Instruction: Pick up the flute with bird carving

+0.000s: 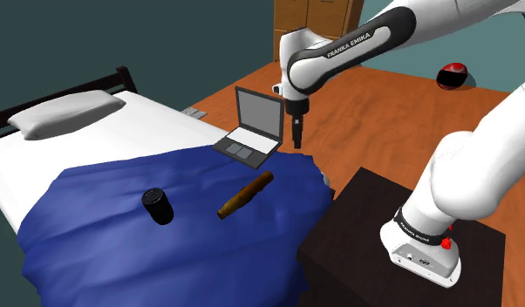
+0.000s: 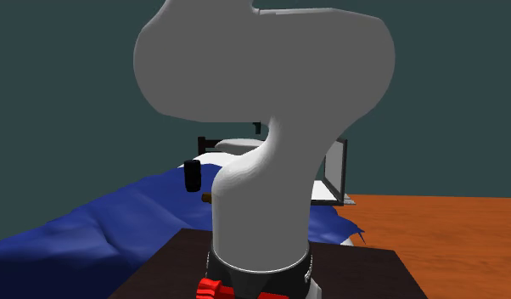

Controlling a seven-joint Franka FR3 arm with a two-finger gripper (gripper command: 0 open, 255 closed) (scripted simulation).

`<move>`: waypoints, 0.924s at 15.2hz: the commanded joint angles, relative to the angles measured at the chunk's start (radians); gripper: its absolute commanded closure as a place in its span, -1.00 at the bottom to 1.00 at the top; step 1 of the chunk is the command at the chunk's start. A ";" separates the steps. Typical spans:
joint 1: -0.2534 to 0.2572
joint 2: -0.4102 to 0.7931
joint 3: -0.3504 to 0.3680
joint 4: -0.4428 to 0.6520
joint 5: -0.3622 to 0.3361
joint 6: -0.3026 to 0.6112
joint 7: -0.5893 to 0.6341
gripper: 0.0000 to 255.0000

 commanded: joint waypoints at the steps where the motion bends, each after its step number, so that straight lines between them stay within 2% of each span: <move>1: 0.012 0.080 -0.001 0.029 0.007 0.047 -0.056 -1.00; 7: 0.041 0.310 0.021 0.141 0.031 0.152 -0.202 -1.00; 14: 0.065 0.566 0.071 0.306 0.035 0.228 -0.343 -1.00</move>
